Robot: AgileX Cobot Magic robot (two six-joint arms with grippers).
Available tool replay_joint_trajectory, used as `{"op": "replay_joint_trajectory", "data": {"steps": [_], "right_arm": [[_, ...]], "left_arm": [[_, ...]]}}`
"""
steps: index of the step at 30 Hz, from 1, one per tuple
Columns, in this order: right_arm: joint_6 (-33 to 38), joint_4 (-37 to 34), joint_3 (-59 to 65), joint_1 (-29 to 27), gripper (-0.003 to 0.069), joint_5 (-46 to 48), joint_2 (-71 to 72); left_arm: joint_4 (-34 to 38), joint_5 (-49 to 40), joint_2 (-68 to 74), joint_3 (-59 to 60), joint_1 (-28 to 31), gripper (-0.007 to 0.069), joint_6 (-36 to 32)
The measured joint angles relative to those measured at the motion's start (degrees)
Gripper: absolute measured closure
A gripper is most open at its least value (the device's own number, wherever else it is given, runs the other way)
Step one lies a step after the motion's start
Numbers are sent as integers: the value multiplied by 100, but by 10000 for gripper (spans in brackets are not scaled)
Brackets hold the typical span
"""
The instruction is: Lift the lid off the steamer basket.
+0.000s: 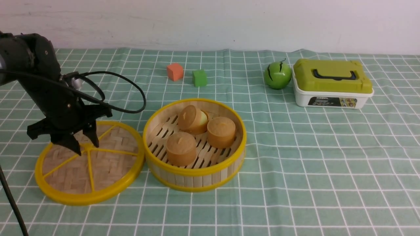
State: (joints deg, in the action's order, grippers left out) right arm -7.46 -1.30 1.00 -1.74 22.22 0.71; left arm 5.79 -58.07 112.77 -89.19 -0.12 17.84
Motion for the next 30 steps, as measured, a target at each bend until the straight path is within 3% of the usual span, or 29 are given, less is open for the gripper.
{"op": "replay_joint_trajectory", "data": {"steps": [5, 7, 8, 10, 12, 18, 20, 27, 30], "right_arm": [[0, 0, 0, 0, 418, 0, 0], [0, 0, 0, 0, 418, 0, 0], [0, 0, 0, 0, 418, 0, 0], [0, 0, 0, 0, 418, 0, 0], [0, 0, 0, 0, 418, 0, 0], [0, 0, 0, 0, 418, 0, 0], [0, 0, 0, 0, 418, 0, 0], [0, 0, 0, 0, 418, 0, 0], [0, 0, 0, 0, 418, 0, 0]], "left_arm": [[-162, -584, -135, -441, 0, 343, -6], [-200, -794, -438, -640, 0, 438, -100], [-200, -806, -474, -652, 0, 438, -113], [-214, -890, -1022, -734, 0, 559, -263], [-214, -950, -1534, -741, 0, 629, -381], [-36, -1016, -3208, -371, 0, 637, -790], [94, -907, -3706, -65, 0, 637, -946], [960, 560, -6274, 2735, 0, 637, -1604], [1414, 1942, -8180, 4572, 0, 637, -1784]]}}
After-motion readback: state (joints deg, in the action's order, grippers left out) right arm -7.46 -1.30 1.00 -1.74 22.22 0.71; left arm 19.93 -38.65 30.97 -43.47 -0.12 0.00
